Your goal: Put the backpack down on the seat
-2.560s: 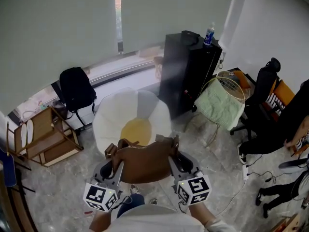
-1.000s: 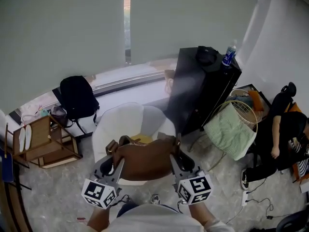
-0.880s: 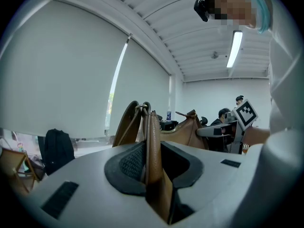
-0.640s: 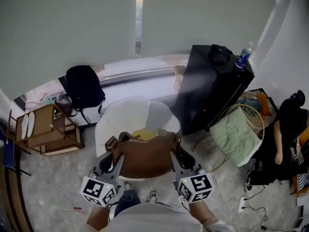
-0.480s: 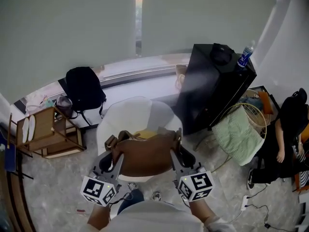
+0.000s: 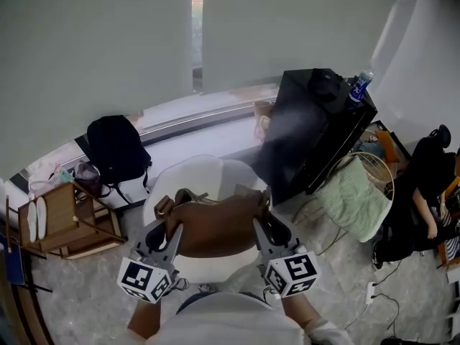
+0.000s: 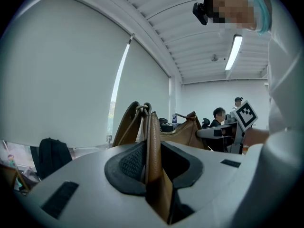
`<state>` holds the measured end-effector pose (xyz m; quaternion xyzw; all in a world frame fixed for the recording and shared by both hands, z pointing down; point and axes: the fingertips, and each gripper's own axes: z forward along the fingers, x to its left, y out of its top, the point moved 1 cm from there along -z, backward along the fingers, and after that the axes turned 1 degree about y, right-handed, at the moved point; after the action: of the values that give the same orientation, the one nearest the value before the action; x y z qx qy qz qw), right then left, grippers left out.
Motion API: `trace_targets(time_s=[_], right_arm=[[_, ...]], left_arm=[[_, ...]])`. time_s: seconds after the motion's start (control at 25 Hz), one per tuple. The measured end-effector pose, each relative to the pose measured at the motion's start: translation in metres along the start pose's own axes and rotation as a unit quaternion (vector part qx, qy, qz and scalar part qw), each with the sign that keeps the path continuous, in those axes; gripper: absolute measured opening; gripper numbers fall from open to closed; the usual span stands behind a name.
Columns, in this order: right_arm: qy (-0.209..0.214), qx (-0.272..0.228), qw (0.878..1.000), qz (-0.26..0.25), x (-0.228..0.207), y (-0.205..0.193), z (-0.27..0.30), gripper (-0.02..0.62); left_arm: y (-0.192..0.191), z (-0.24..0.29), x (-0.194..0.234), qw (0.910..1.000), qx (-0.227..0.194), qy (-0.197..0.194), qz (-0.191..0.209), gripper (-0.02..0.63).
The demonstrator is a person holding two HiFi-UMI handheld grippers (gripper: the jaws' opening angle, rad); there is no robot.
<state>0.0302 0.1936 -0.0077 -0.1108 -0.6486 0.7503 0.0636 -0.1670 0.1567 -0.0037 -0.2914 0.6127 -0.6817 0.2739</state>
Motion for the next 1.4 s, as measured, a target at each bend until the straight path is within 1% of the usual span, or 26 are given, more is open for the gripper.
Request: trace_targets(time_s=[0.2,0.4,0.56,0.76,0.92,1.04,1.2,1.4], right_arm=[[-0.013,0.004,1.000,0.012,0.013,-0.004,0.022,0.127],[-0.006,0.013,1.000,0.016,0.014,-0.010,0.038,0.127],[0.010,0.014,1.000,0.011,0.007,-0.008,0.054,0.128],[0.039,0.019,0.999,0.010,-0.016,-0.006,0.076,0.128],[0.070,0.021,0.997,0.004,-0.047,0.000,0.091,0.127],[0.087,0.023,0.996,0.000,-0.070,0.003,0.100,0.127],[0.099,0.030,0.995,-0.003,-0.095,0.004,0.113,0.127],[0.101,0.045,0.994,0.003,-0.119,-0.007,0.127,0.127]], left_arm=[[-0.002,0.004,0.027,0.9998,0.002,-0.017,0.003,0.106],[-0.009,0.007,0.039,0.9999,0.007,-0.012,-0.006,0.106],[-0.009,0.015,0.046,0.9999,0.004,0.006,-0.010,0.106],[-0.008,0.037,0.049,0.9993,0.006,0.034,-0.014,0.106],[-0.005,0.067,0.041,0.9977,0.000,0.066,-0.014,0.104],[-0.007,0.087,0.033,0.9964,-0.006,0.082,-0.018,0.106],[-0.010,0.113,0.031,0.9944,-0.002,0.102,-0.028,0.106],[-0.020,0.137,0.030,0.9936,0.011,0.107,-0.036,0.106]])
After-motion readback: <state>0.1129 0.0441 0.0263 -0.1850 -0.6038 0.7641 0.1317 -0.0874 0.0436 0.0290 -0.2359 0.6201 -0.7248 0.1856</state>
